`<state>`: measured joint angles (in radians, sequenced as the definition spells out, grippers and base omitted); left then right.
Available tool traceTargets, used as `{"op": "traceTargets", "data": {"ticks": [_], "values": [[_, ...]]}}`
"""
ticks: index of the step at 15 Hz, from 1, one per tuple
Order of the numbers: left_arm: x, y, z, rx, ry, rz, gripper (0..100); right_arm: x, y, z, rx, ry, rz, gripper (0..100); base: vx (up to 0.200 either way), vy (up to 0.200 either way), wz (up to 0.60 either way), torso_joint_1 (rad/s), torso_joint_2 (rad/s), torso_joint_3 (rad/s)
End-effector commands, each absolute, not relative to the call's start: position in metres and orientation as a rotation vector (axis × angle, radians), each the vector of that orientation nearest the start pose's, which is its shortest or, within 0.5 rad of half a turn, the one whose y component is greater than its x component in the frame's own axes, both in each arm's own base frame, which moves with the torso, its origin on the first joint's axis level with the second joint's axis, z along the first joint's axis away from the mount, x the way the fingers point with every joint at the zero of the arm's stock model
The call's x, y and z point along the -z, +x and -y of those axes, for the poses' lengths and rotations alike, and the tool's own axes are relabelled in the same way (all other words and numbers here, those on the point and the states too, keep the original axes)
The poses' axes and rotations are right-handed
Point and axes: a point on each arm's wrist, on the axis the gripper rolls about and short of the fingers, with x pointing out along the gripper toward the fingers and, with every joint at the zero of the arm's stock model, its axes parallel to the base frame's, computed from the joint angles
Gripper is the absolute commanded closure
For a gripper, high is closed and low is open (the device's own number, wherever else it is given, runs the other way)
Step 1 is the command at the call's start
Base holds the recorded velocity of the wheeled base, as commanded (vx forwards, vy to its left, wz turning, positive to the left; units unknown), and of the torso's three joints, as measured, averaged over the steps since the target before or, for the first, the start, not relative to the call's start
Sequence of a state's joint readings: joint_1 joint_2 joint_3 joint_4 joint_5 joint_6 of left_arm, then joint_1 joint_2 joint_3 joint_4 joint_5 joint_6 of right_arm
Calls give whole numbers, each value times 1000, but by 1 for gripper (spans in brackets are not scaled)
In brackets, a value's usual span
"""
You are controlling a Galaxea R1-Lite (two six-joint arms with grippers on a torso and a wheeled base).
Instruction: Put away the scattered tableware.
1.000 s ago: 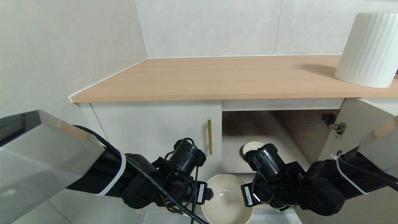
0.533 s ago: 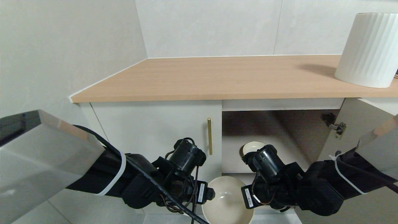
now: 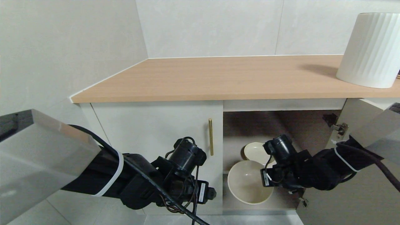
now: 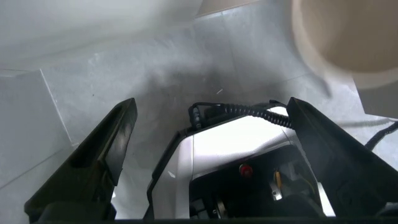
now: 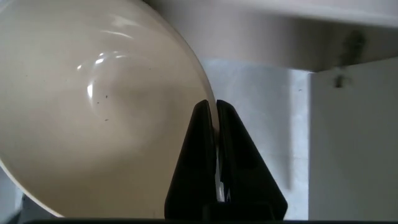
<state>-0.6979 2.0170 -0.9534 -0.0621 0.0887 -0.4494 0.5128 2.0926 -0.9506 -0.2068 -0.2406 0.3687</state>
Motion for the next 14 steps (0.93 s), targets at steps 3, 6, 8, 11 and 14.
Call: {"op": "traceTargets", "data": {"ticks": [3, 6, 8, 11, 14], "values": [[-72, 258, 213, 333, -20, -1022, 0, -63, 336, -144, 2, 113, -839, 100, 0, 0, 0, 0, 0, 0], [-73, 258, 213, 334, -21, -1021, 0, -76, 356, -140, 74, 294, -773, 100, 0, 0, 0, 0, 0, 0], [-73, 258, 213, 334, -21, -1021, 0, -78, 359, -137, 86, 321, -762, 100, 0, 0, 0, 0, 0, 0], [-72, 258, 213, 334, -21, -1021, 0, -70, 379, -129, 137, 384, -716, 100, 0, 0, 0, 0, 0, 0], [-72, 258, 213, 334, -21, -1021, 0, -63, 389, -125, 148, 413, -684, 100, 0, 0, 0, 0, 0, 0]]}}
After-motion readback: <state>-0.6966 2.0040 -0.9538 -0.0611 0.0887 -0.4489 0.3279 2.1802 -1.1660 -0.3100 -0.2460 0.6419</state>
